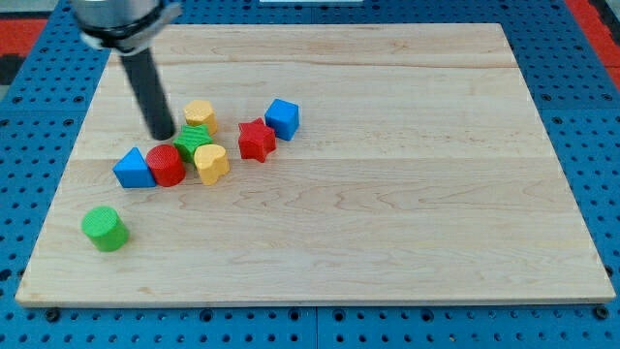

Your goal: Separate blue triangle from red circle

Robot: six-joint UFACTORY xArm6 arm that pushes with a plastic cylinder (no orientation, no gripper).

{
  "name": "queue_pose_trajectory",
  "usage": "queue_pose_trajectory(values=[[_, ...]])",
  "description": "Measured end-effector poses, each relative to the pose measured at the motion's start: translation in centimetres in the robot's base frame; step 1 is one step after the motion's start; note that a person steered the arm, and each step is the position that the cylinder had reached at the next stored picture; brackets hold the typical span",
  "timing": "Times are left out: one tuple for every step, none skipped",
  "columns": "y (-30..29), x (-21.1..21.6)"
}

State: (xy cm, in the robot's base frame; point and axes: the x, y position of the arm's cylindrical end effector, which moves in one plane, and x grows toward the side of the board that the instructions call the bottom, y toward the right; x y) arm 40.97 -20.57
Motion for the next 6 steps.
queue_pose_trajectory(values=[[-4.1, 0.8], [-2.3, 4.0], [5.8, 7.1], [7.3, 7.8], [2.6, 7.8], [-0.9, 7.8]])
